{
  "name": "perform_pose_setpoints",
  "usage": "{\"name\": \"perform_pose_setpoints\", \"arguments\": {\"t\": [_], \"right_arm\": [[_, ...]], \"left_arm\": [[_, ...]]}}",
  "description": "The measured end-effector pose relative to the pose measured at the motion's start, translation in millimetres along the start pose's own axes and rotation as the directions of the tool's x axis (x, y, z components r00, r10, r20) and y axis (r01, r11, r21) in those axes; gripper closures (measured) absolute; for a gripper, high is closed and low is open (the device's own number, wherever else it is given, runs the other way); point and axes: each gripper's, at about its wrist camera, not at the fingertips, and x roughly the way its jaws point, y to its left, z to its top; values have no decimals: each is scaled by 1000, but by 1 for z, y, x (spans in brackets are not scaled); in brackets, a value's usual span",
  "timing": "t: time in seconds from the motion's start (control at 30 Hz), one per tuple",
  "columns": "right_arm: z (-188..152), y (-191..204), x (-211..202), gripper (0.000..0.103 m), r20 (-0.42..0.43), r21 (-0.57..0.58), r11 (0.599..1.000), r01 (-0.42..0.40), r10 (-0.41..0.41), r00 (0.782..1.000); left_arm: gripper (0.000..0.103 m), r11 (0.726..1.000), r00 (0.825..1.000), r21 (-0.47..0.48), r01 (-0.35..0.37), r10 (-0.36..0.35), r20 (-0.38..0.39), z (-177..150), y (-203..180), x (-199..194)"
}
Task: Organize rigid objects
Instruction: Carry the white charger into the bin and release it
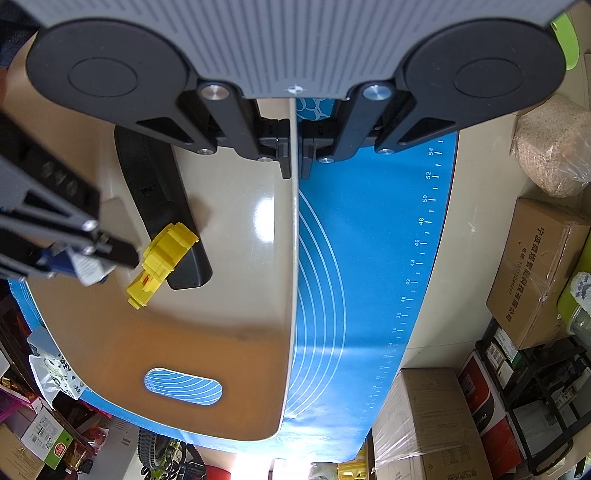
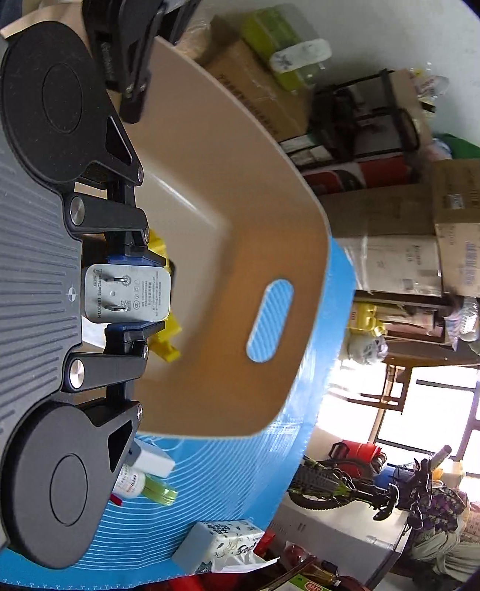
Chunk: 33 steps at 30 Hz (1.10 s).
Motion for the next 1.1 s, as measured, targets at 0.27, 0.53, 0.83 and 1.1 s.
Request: {"name": "perform_pose_setpoints", "arguments": {"t": [0.27, 0.53, 0.83, 1.1], "right_arm": [[1, 13, 17, 66, -137, -41, 998, -49, 43, 990], [3, 6, 6, 52, -96, -23, 998, -53, 50, 994], [10, -17, -52, 35, 40, -23, 998, -52, 53, 998], [5, -66, -96, 31, 124, 53, 998, 40, -47, 991]], "left_arm": [[100, 1000, 1000, 1, 2, -2, 3, 0, 1, -1], [100, 1000, 1000, 3, -2, 2, 1, -1, 1, 0], [100, 1000, 1000, 1, 1, -1, 1, 0, 1, -1], [99, 1000, 1000, -2, 4, -4, 0, 0, 0, -1]]}}
